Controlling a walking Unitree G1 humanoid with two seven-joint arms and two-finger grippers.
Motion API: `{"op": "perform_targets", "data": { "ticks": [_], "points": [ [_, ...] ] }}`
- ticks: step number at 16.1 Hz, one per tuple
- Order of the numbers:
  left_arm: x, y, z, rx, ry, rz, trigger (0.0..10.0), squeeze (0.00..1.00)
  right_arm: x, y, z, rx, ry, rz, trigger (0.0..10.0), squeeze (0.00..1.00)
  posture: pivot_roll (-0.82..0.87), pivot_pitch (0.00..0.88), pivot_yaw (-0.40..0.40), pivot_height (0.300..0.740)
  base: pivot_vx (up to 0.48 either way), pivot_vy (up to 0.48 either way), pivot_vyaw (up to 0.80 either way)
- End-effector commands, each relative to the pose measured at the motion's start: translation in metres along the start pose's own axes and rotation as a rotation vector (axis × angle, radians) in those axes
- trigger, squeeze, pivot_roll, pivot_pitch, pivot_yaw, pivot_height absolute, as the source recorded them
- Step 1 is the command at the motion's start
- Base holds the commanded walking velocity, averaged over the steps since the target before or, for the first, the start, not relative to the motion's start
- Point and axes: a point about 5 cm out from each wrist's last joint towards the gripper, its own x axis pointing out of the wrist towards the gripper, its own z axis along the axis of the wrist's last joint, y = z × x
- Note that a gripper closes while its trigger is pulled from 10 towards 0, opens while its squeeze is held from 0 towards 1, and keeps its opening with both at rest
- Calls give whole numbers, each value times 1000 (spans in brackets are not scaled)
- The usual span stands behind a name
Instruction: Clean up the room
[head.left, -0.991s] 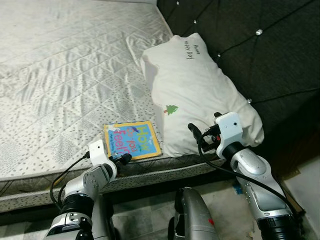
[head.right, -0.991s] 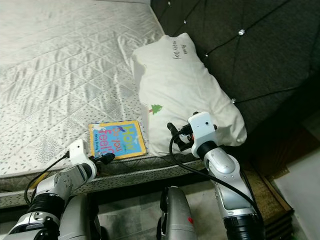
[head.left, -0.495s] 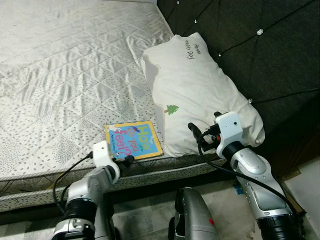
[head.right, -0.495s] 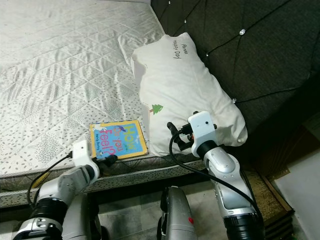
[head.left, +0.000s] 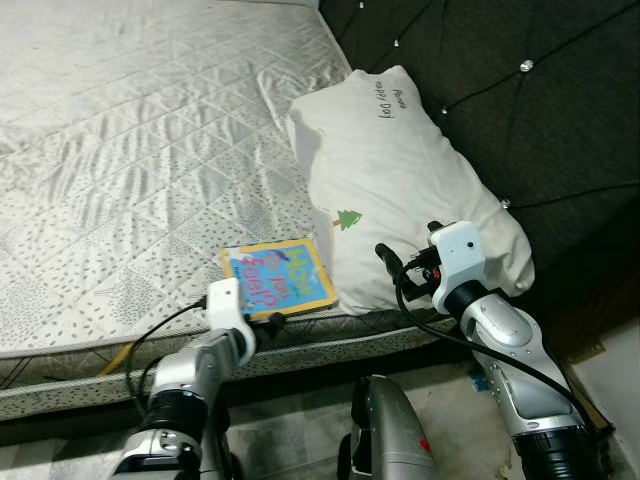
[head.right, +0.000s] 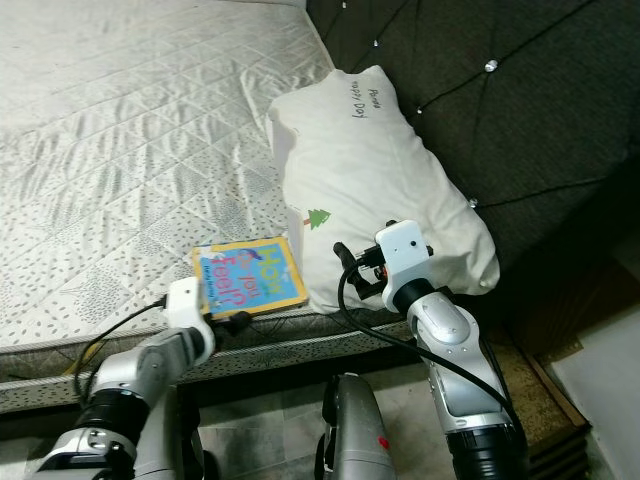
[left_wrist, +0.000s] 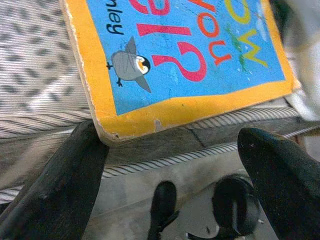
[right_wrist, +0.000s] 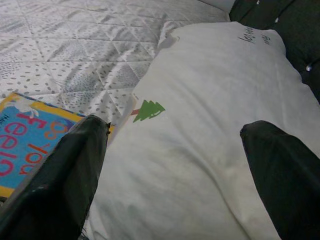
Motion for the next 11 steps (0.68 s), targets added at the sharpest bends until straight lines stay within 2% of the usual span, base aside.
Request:
{"op": "perform_targets", "data": {
  "ticks": [1,4,11],
  "points": [
    [2,-15,4,32,-16,-47,10000,0,0,-5,0,-10,1,-9,10000,0,-72,116,-113,576,0,0,0],
    [1,-4,9,16,-56,21,10000,0,-1,-6,0,-11,2,-10,10000,0,-68,115,-113,576,0,0,0],
    [-9,40,28,-52,-165,245,10000,0,0,-6,-1,-16,3,-11,10000,0,-64,112,-113,576,0,0,0]
  ]
}}
